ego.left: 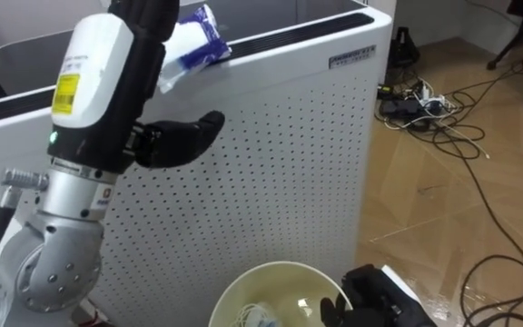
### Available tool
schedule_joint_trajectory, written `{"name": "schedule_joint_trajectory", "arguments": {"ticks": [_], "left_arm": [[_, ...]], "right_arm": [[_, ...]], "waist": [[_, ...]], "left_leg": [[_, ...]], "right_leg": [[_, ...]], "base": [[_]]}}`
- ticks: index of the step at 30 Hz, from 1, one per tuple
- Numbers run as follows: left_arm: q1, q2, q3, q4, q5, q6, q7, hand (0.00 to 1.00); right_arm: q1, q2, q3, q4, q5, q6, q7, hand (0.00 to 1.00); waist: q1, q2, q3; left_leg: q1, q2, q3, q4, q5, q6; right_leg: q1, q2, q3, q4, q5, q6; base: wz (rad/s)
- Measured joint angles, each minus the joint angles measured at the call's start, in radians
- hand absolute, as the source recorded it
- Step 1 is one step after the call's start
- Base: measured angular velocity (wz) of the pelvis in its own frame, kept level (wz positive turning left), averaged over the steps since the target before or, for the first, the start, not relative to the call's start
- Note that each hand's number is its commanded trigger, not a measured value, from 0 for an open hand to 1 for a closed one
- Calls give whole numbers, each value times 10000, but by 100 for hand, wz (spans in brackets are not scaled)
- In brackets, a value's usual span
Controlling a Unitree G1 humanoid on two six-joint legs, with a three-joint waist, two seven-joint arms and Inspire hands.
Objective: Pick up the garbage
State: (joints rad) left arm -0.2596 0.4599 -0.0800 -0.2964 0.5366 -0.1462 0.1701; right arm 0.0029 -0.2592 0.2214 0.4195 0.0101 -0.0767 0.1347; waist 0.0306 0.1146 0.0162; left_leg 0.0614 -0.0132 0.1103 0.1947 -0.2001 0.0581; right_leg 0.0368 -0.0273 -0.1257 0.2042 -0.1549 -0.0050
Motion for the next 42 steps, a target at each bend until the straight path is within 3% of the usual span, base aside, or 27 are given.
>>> {"name": "schedule_joint_trajectory", "arguments": {"ticks": [10, 11, 12, 13, 14, 15, 22, 26, 28, 33, 42], "left_arm": [[-139, 575, 3, 28, 39, 782, -1696, 0], [-141, 600, 5, 27, 40, 818, -1839, 5], [-141, 612, 5, 27, 42, 876, -2142, 51], [-140, 612, 4, 26, 45, 948, -2456, 66], [-140, 613, 5, 26, 46, 980, -2599, 88], [-141, 613, 8, 25, 40, 1025, -2820, 100], [-761, 613, 798, 75, 39, 1136, -3464, 100], [-1098, 612, 1051, 421, 33, 1156, -3482, 100], [-1221, 613, 1202, 456, 79, 1259, -3494, 100], [-1311, 620, 1397, 392, 220, 1289, -3500, 100], [-1309, 620, 1531, 254, 257, 1254, -3576, 100]], "right_arm": [[-6, -221, -7, -277, -602, 528, 215, 100], [-6, -224, -9, -341, -603, 543, 225, 100], [-6, -247, -45, -453, -612, 556, 285, 100], [-5, -248, -66, -497, -611, 556, 322, 100], [-5, -246, -66, -497, -611, 557, 342, 100], [-5, -250, -67, -497, -607, 564, 432, 100], [-7, -229, -65, -515, -599, 712, 744, 100], [-7, -219, -65, -515, -604, 989, 848, 100], [-6, -217, -63, -515, -604, 1146, 940, 100], [-7, -226, -66, -517, -629, 1355, 976, 100], [-19, -219, -68, -517, -950, 1364, 952, 100]], "waist": [[30, 127, -23], [25, 141, -25], [-1, 172, -45], [-13, 198, -61], [-17, 207, -64], [-33, 230, -77], [-23, 266, -87], [-53, 273, -60], [-55, 208, 5], [-52, 234, 0], [-17, 324, 33]], "left_leg": [[8, 3, 126, -15, 0, 0], [-7, 5, 134, -17, 0, 0], [-66, 9, 144, -20, 0, 0], [-118, 10, 147, -14, 0, 1], [-129, 11, 150, -9, 0, 0], [-132, 11, 165, -8, 0, 1], [-47, 10, 197, -17, 0, 0], [52, 8, 254, -62, 0, 0], [45, 9, 237, -62, 0, 0], [-6, 4, 230, -70, -1, 1], [-11, 7, 225, -72, -1, 1]], "right_leg": [[-54, 19, 101, 0, 0, 0], [-78, 18, 106, 4, 0, -1], [-147, 16, 110, 13, 3, -4], [-190, 12, 108, 15, 6, -7], [-196, 11, 106, 14, 6, -8], [-200, 11, 110, 13, 6, -7], [-143, -7, 130, 27, 4, -4], [-72, 0, 135, 27, 3, -2], [-85, 10, 190, 47, -3, 5], [-126, 79, 180, 5, -13, 13], [-124, 45, 126, -6, -12, 11]], "base": [[-2], [-7], [0], [0], [0], [0], [-1], [-3], [0], [0], [0]]}}
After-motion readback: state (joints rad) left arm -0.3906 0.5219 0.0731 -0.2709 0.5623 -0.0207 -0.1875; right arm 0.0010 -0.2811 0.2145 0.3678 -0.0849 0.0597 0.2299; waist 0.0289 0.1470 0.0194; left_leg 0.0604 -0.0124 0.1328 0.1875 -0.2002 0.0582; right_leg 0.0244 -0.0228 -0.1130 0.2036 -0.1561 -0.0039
